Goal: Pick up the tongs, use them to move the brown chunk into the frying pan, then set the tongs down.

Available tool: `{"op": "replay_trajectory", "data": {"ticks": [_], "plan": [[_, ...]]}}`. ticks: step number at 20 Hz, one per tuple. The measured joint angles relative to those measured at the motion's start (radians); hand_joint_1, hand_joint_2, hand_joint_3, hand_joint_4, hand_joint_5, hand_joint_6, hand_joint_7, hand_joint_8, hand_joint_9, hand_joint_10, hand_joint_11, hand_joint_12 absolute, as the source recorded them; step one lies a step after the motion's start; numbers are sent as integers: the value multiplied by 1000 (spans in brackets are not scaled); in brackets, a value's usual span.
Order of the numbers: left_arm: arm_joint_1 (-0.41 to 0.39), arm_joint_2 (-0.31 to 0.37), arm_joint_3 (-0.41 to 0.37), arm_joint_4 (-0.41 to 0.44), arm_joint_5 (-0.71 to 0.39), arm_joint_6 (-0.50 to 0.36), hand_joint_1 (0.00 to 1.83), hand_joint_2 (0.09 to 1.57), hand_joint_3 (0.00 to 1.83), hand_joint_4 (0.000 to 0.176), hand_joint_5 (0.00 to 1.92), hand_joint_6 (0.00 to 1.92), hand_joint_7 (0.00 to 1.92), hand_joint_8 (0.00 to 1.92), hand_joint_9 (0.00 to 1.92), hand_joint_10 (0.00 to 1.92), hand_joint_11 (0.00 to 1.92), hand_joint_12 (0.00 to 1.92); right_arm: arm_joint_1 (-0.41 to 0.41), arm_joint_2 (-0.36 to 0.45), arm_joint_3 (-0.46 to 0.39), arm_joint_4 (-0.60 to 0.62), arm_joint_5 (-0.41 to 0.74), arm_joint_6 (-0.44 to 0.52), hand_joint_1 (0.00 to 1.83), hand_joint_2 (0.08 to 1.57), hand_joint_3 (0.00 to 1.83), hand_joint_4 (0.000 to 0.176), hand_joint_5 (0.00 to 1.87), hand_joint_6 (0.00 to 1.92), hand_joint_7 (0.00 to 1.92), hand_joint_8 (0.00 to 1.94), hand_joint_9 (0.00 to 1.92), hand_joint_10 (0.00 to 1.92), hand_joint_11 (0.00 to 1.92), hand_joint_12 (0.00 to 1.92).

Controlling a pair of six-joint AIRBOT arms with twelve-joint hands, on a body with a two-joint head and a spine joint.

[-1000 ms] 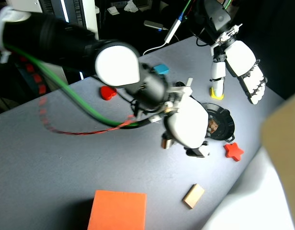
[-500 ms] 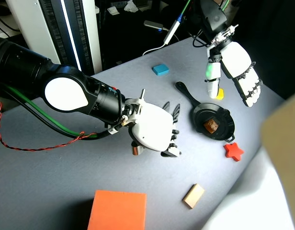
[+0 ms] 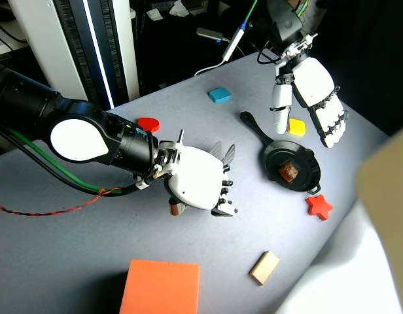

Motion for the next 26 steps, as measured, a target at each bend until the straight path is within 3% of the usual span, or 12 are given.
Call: {"op": "replay_trajectory", "data": {"ticks": [1,6,14,17,19,20,21,22,23,24,25,26], "plan": [[-1,-1,0,8,0,0,100,1217,0,0,99,5,89,1,76,1,0,275,0,1,0,0,1,-10,749,1186,1,0,407,370,673,0,353,611,0,1521],[-2,-1,-1,3,0,0,87,1207,0,0,126,8,101,4,87,5,0,332,0,2,0,0,2,-11,651,1114,0,0,375,230,553,2,333,385,0,1327],[-7,-1,-1,2,-1,0,87,1216,0,0,108,5,100,3,89,4,0,317,0,36,-19,1,11,-13,478,1027,0,0,129,4,205,1,153,73,0,728],[-14,-1,-1,-1,0,12,92,1217,0,0,116,6,100,2,83,1,0,288,0,82,-64,0,7,-13,334,1077,11,0,216,30,341,30,283,102,0,956],[-51,-3,-7,-6,-7,60,208,1194,0,0,254,30,237,17,190,22,0,561,0,116,-97,1,-13,-13,338,1114,0,0,390,82,568,25,411,366,0,1426],[-71,-10,-11,-4,-16,79,223,1204,0,0,345,41,371,25,335,54,0,898,1,131,-111,1,-21,-13,328,1137,2,0,525,156,706,56,464,661,0,1641],[-96,-21,-14,-17,-19,102,246,1234,5,0,484,79,568,77,525,135,16,1225,4,148,-125,1,-30,-14,299,1162,4,0,563,427,810,181,481,1002,77,1793],[-126,-34,-24,-52,-24,141,267,1252,0,0,579,112,683,140,571,352,65,1386,9,171,-145,2,-36,-24,280,1181,5,0,568,660,804,424,495,1205,153,1873],[-147,-48,-32,-86,-25,167,285,1287,6,0,673,272,648,615,523,842,138,1569,16,195,-164,3,-37,-36,269,1206,5,0,617,813,819,693,562,1300,290,1887],[-154,-59,-40,-108,-25,172,291,1311,6,0,731,649,610,1168,519,1337,251,1788,22,212,-177,3,-35,-52,254,1230,5,0,765,747,904,703,643,1277,356,1888],[-154,-72,-53,-139,-22,173,234,1339,8,0,797,1007,713,1462,619,1612,393,1894,29,236,-196,3,-33,-64,243,1267,7,0,908,707,1018,901,777,1491,476,1914],[-154,-80,-55,-155,-21,173,155,1361,10,0,836,1241,779,1585,662,1744,461,1916,32,248,-208,3,-36,-74,228,1306,8,0,945,1009,1033,1262,856,1734,630,1920]]}}
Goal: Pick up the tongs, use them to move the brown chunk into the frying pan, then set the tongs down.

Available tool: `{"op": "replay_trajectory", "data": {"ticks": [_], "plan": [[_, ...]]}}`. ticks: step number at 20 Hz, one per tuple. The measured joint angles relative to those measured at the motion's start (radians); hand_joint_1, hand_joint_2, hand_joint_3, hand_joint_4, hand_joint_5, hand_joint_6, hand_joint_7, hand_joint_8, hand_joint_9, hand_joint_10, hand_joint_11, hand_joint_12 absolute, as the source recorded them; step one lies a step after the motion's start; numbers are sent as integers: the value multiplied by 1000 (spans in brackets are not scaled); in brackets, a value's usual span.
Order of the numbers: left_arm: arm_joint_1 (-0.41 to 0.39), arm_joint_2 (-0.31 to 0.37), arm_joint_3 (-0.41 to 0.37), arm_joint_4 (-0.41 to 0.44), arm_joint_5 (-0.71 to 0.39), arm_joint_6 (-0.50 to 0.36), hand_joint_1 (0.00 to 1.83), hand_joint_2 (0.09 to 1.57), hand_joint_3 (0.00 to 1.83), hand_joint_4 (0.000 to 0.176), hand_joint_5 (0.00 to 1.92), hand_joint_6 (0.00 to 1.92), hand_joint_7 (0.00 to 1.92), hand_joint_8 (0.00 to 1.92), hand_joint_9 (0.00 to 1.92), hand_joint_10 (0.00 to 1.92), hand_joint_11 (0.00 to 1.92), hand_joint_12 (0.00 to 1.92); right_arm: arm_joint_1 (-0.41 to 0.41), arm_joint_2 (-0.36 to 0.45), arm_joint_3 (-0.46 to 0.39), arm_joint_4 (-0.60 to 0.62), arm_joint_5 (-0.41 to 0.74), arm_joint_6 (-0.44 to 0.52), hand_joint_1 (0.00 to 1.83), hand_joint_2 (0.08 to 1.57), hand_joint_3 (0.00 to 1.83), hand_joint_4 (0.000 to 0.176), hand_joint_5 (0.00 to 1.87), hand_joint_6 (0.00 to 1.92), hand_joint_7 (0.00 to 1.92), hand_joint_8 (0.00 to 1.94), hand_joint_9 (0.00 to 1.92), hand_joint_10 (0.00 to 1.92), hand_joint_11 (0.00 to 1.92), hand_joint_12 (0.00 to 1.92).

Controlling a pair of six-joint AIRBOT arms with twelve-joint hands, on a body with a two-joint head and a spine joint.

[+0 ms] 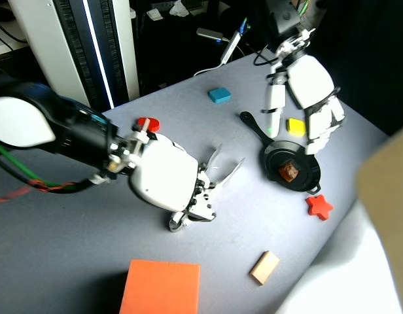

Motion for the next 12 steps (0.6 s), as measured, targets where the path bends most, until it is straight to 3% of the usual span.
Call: {"op": "replay_trajectory", "data": {"ticks": [2,4,7,8,9,12], "plan": [[-1,-13,-1,10,1,-8,158,1388,9,0,957,1573,1089,1697,1002,1909,783,1921,5,40,-40,0,0,-4,340,1401,16,0,1103,1480,1236,1508,1148,1860,1053,1921],[-15,-12,-8,39,-11,-8,236,1417,10,0,1012,1738,1171,1780,1174,1919,1060,1921,13,75,-71,0,5,-4,492,1449,23,0,1131,1681,1278,1665,1221,1912,1198,1921],[-18,-12,-32,68,-9,-7,492,1444,12,0,1103,1842,1179,1882,1210,1921,1169,1921,25,115,-101,0,14,-4,596,1508,34,0,1180,1840,1307,1889,1328,1921,1328,1921],[-18,-13,-44,67,-2,-7,492,1456,14,0,1108,1883,1173,1913,1216,1921,1198,1921,32,127,-109,0,15,-2,593,1519,38,136,1225,1849,1319,1925,1350,1921,1354,1921],[-18,-13,-51,66,2,-7,469,1463,16,0,1109,1906,1172,1919,1214,1921,1201,1921,38,135,-111,0,18,11,635,1496,27,168,1244,1851,1334,1938,1364,1921,1364,1921],[-18,-12,-54,68,-3,-7,618,1434,0,0,1075,1921,1157,1921,1200,1921,1209,1921,52,164,-117,-1,47,89,713,1466,13,176,1246,1838,1337,1933,1366,1921,1358,1921]]}}
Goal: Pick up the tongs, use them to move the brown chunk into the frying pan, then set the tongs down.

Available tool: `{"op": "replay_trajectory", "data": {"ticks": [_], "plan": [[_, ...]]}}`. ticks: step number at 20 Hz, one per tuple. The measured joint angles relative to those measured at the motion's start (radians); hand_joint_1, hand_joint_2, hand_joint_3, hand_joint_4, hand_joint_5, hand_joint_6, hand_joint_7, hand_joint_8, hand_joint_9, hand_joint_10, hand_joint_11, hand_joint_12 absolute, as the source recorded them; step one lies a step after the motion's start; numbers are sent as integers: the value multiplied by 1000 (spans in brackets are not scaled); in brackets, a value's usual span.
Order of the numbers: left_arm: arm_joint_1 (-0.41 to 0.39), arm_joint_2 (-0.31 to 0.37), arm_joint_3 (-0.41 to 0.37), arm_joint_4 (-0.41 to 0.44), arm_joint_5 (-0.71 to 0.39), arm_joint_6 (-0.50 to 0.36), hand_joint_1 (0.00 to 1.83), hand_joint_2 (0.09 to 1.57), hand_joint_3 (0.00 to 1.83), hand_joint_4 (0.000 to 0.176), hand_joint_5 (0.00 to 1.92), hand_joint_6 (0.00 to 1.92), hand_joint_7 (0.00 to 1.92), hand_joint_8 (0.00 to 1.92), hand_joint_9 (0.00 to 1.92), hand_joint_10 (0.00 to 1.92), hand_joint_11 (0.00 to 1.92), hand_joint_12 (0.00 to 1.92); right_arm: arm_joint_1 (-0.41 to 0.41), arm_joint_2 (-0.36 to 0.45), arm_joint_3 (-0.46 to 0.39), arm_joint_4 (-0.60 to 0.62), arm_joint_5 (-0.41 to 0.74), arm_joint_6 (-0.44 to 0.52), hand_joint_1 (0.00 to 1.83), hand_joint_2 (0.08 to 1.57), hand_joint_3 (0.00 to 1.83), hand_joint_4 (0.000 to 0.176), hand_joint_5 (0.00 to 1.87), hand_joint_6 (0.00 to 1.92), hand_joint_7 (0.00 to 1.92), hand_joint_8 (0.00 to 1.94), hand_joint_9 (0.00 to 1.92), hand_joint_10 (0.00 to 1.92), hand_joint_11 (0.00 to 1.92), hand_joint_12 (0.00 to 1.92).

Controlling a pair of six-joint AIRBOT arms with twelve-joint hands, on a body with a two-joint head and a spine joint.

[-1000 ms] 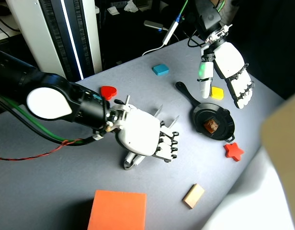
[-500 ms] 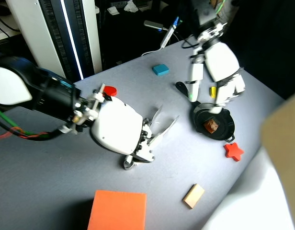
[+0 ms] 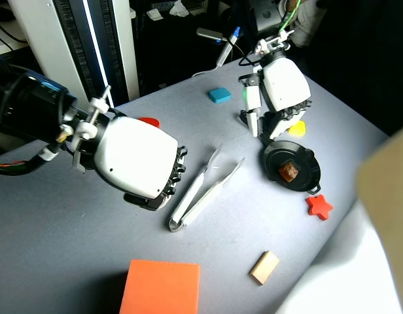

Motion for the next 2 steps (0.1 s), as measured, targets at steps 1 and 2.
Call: {"op": "replay_trajectory", "data": {"ticks": [1,2], "plan": [[0,0,1,-1,-2,0,656,1423,0,0,1065,1921,1145,1921,1186,1921,1203,1921,6,9,-6,0,5,9,702,1458,9,176,1227,1869,1321,1935,1351,1921,1342,1921],[0,0,2,0,-2,0,674,1418,0,0,1050,1921,1150,1921,1197,1921,1206,1921,6,15,-6,-1,19,9,731,1446,3,176,1218,1879,1311,1940,1348,1921,1338,1921]]}}
